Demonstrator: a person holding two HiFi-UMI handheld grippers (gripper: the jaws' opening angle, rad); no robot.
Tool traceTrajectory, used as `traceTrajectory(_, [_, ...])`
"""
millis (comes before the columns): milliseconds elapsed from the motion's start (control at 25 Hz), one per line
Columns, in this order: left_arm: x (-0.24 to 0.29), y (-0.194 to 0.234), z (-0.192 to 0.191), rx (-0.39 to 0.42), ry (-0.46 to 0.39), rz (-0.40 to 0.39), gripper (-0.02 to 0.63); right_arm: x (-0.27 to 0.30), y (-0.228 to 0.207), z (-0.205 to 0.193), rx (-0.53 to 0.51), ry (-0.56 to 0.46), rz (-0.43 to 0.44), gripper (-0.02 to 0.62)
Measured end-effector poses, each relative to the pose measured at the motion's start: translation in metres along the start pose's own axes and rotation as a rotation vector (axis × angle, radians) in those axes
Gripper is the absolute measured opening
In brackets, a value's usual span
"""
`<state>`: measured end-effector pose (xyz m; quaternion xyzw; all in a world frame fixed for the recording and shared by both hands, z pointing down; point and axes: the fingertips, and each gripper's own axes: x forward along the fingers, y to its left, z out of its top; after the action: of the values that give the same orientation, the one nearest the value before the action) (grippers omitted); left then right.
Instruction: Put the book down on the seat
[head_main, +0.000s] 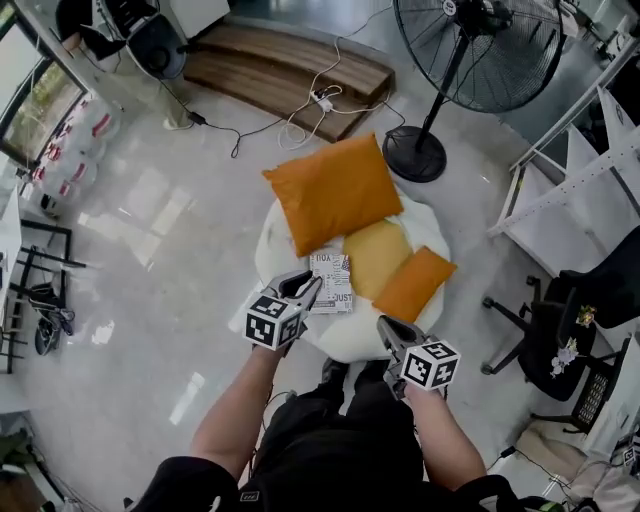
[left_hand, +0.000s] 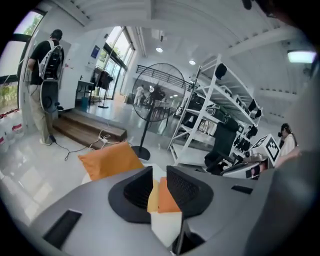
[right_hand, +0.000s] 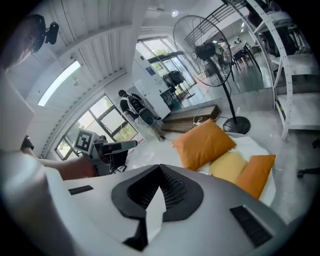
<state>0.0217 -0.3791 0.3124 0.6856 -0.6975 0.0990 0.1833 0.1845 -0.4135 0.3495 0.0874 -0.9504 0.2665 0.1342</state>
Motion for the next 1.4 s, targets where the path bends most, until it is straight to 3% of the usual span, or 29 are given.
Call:
traceTrajectory(280, [-0.055,-0.036,0.015,0.057,-0.031,-0.039,0.043,-0.047,0.040,0.008,-0.076,-0.048,-0.031,0.014])
traceTrajectory(520, [-0.082,-0.071,0.009,0.060,-0.052,0.012,0.003,-0.083,0.077,0.025,-0.213,-0.104,0.031,0.014])
traceTrajectory(800, [-0.118,-0.142,0.023,0.075,-0.149,0.065,0.002,-0.169,0.103,0.023,-0.368,-0.181,0.066,0.014])
traceTrajectory(1120, [-0.162,-0.239,0.024,0.117,-0.251,0.028,0.002,-0.270,0.092,0.010,-0.343,-0.279,0.031,0.014])
traceTrajectory(1400, [-0.187,-0.282,0.011,0.148,-0.274,0.042,0.002,-0.315,0.096,0.009,-0.336,-0.356,0.049,0.014])
